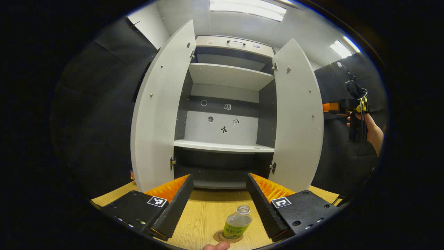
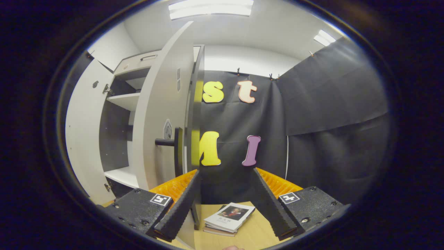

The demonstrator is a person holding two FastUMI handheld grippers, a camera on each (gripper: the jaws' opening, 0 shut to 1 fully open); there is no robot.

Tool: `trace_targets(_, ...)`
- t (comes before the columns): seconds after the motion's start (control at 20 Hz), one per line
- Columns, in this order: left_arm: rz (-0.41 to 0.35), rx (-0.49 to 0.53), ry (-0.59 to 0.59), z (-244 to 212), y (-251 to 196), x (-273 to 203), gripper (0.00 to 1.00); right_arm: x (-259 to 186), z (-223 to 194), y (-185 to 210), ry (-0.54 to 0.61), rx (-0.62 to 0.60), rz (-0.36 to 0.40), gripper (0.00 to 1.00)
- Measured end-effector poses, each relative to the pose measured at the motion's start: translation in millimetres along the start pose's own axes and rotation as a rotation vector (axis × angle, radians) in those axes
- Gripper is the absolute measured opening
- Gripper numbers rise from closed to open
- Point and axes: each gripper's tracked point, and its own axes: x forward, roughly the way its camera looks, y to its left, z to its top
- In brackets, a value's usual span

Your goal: Grasp the bottle in the cabinet with the left hand and place it on the coaster, then close the right door with the right hand and the left door with the left hand.

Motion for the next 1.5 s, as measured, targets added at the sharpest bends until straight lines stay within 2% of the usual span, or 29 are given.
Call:
trace_targets(0.25, -0.001, 0.009, -0.016, 4, 3, 3, 0.93, -4, 1, 16, -0.008, -0.012, 0.023, 0.98)
trace_targets(0.5, 0.011, 0.021, -0.010, 1, 16, 3, 0.93, -10, -4, 70, 0.010, 0.046, 0.148, 0.98)
trace_targets(0.9, 0.083, 0.012, 0.035, -11, 47, -13, 0.93, 6, -13, 160, 0.014, 0.059, 0.304, 0.98)
trace_targets(0.95, 0.092, 0.012, 0.036, -12, 50, -15, 0.93, 11, -13, 171, 0.012, 0.073, 0.326, 0.93)
trace_targets(1.0, 0.105, 0.012, 0.037, -13, 55, -17, 0.93, 16, -12, 178, 0.016, 0.079, 0.342, 0.98)
trace_targets(1.05, 0.114, 0.011, 0.036, -12, 58, -18, 0.93, 22, -11, 184, 0.018, 0.084, 0.348, 0.98)
trace_targets(1.2, 0.133, 0.015, 0.031, -9, 64, -21, 0.93, 21, -5, 189, -0.001, 0.087, 0.355, 0.93)
trace_targets(1.25, 0.136, 0.015, 0.030, -9, 67, -21, 0.93, 17, -4, 188, -0.007, 0.081, 0.354, 0.98)
trace_targets(1.5, 0.124, -0.012, 0.025, -3, 65, -14, 0.94, -27, -30, 169, -0.021, 0.094, 0.323, 0.98)
